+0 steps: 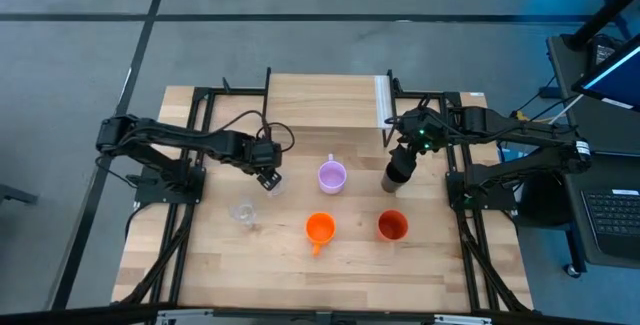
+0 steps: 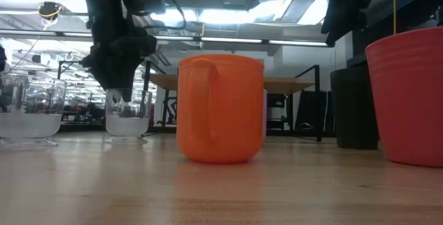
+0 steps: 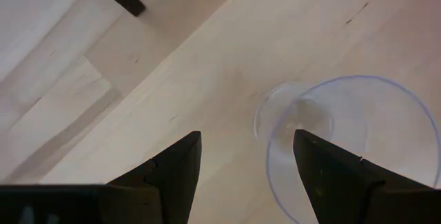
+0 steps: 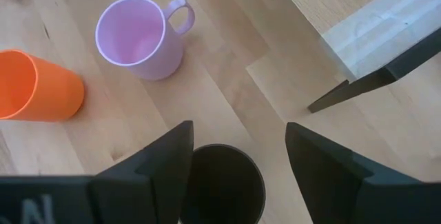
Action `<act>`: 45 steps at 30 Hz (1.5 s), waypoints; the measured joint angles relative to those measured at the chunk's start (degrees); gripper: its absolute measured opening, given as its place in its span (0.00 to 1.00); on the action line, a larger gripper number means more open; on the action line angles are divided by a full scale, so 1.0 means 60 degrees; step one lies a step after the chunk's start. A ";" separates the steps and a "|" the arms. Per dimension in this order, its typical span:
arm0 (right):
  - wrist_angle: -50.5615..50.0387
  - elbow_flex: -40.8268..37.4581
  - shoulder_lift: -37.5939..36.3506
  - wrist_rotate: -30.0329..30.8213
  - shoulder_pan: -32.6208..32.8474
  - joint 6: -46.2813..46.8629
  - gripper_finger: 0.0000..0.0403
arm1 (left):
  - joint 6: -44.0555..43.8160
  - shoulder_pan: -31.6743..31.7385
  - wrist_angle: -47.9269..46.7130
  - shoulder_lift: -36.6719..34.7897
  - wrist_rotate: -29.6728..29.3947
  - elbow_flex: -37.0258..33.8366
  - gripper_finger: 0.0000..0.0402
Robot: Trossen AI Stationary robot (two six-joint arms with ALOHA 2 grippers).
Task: Stack small to large cups/mugs on shelf
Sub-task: Put the top transparent mug on the shelf
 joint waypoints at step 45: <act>-0.0013 0.0000 -0.0004 -0.0005 -0.0002 -0.0702 0.58 | 0.6743 0.6295 -0.2650 0.2495 0.0141 0.9671 0.00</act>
